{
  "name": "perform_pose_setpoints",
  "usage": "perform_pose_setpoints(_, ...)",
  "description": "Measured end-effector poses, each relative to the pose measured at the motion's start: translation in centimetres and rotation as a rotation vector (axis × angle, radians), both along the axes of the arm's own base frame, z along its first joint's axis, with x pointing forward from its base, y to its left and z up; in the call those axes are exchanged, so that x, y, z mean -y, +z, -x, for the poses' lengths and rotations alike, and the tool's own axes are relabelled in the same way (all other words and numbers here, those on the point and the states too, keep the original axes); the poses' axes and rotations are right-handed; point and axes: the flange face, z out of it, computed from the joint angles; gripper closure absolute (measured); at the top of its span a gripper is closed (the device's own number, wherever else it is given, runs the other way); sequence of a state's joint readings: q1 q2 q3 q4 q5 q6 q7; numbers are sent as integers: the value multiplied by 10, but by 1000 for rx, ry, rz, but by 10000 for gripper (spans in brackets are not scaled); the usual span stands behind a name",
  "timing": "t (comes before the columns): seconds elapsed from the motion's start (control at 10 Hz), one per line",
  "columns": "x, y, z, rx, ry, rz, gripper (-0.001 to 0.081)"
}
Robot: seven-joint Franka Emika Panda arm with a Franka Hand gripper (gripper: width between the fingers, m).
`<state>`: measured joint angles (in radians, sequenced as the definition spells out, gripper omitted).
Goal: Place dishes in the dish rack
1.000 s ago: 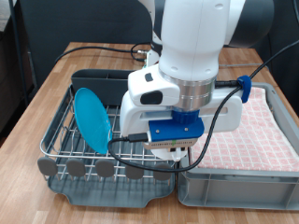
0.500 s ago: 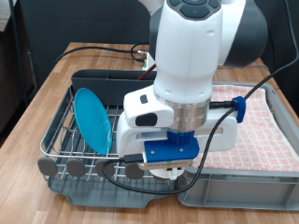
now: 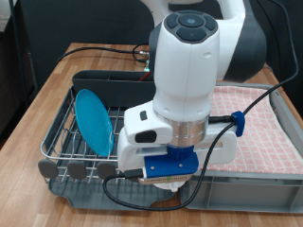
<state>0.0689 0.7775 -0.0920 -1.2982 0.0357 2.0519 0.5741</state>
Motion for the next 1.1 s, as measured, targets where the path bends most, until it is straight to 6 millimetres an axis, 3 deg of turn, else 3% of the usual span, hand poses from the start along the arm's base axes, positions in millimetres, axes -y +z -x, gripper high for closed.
perform_pose_setpoints(0.6, 5, -24, 0, -17, -2, -20, 735)
perform_pose_setpoints(0.7, 5, -26, 0, -17, -3, -24, 605)
perform_pose_setpoints(0.8, 6, -27, 0, -16, -3, -25, 605)
perform_pose_setpoints(0.9, 7, -28, 0, -16, -3, -26, 421)
perform_pose_setpoints(1.0, 7, -27, 0, -15, 3, -26, 421)
perform_pose_setpoints(1.1, 6, -25, -1, -9, 20, -28, 236)
